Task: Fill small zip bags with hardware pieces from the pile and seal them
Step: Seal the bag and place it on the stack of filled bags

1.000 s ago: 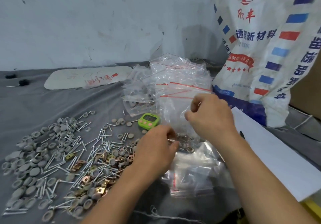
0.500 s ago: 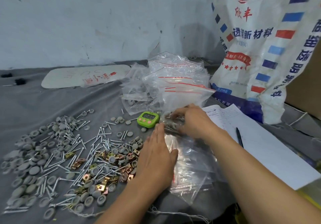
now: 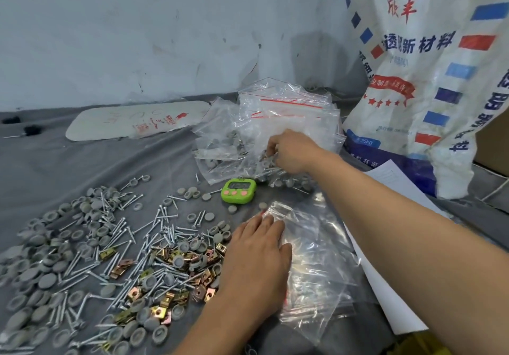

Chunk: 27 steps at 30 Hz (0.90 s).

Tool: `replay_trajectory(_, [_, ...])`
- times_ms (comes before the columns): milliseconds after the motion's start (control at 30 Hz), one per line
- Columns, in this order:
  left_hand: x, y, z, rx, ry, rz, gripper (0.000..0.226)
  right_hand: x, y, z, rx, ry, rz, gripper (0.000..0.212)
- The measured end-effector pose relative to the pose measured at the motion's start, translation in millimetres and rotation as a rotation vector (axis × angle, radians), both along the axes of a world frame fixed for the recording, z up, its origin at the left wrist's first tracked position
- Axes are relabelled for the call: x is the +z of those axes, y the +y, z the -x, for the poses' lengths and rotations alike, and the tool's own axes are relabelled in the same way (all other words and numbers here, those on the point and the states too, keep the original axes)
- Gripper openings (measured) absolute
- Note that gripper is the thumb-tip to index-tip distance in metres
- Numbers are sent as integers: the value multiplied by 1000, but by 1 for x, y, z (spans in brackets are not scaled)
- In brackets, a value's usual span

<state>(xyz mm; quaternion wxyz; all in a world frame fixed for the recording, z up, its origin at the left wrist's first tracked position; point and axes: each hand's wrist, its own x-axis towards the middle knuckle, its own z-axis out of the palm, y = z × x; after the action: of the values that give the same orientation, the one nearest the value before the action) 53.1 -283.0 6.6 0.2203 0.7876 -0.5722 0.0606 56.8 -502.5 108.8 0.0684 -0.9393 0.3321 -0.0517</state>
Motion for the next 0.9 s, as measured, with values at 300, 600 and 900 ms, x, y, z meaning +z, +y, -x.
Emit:
replay_trajectory(300, [5, 3, -1, -11, 64, -21, 43, 7, 9, 15, 73, 81, -53, 39])
replay_trajectory(600, [5, 2, 0, 5, 48, -43, 43, -32, 13, 43, 96, 254, 176, 91])
replay_trajectory(900, [2, 2, 1, 15, 73, -9, 45, -17, -38, -1, -23, -55, 170, 81])
